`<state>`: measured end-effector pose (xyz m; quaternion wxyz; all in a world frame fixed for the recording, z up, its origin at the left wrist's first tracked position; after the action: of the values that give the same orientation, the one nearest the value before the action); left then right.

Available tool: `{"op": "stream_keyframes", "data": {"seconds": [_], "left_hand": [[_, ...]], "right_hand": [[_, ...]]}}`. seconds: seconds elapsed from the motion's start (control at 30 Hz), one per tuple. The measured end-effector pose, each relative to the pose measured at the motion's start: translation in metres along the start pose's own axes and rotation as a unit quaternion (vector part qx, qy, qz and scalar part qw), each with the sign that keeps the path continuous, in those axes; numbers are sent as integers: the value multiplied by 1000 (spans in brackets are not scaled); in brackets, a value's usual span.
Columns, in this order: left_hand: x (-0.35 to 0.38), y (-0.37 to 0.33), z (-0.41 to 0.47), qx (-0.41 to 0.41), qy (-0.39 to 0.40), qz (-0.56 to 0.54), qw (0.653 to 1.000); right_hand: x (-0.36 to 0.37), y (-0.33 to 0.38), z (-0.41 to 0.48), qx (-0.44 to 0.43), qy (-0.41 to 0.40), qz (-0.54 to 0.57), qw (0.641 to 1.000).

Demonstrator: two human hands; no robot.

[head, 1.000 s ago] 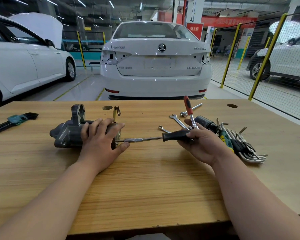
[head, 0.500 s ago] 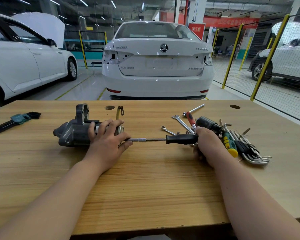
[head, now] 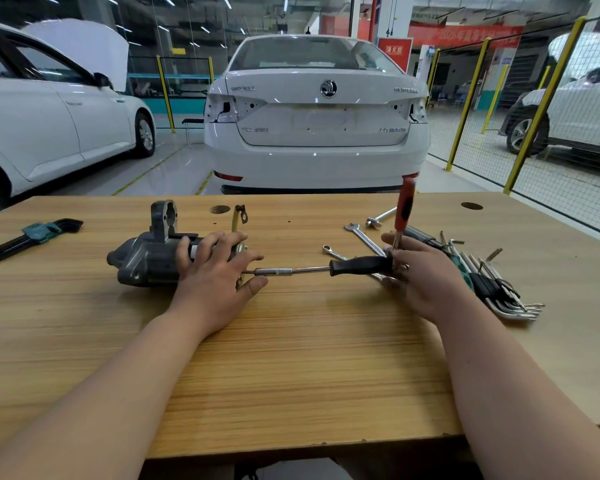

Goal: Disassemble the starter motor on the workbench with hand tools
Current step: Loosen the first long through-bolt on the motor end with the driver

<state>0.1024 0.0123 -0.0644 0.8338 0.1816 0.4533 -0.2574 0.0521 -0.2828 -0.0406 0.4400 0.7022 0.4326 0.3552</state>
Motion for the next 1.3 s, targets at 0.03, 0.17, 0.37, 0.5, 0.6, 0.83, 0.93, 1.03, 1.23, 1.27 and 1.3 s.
{"op": "stream_keyframes", "data": {"seconds": [0.03, 0.17, 0.37, 0.5, 0.6, 0.83, 0.93, 1.03, 1.23, 1.27, 1.3], "left_hand": [[0, 0, 0, 0, -1, 0, 1000], [1, 1, 2, 3, -3, -8, 1000], [4, 2, 7, -4, 4, 0, 1000], [5, 1, 7, -7, -8, -5, 1000], [5, -1, 5, -7, -15, -9, 1000], [3, -2, 4, -9, -11, -16, 1000], [2, -3, 3, -6, -17, -18, 1000], [2, -3, 2, -5, -18, -18, 1000], [3, -3, 3, -6, -26, -19, 999], [4, -3, 3, -7, -26, -17, 1000], [4, -2, 3, -8, -24, -15, 1000]], "right_hand": [[-1, 0, 0, -1, 10, 20, 1000], [-2, 1, 0, -28, 24, 72, 997], [-3, -4, 4, -31, -55, 0, 998], [-3, -4, 5, -25, -69, 1, 997], [-5, -4, 6, -19, -62, -5, 998], [-5, -5, 9, -18, -74, -62, 995], [-6, -5, 9, -5, -81, -70, 994], [-5, -4, 7, -2, -97, -97, 991], [-6, -6, 10, -14, -91, -118, 989], [-6, -6, 10, -17, -86, -115, 990], [-6, -6, 11, -20, -80, -111, 990]]}}
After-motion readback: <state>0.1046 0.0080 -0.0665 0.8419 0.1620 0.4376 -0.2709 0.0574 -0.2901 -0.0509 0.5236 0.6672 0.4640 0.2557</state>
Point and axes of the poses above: each hand's wrist, its own z-axis towards the middle knuckle, its own x-axis out of the palm, y = z × x, the point moved 1 cm from there along z, towards the middle knuckle, and after that the axes turned 13 degrees about x, right-handed, at the moved point
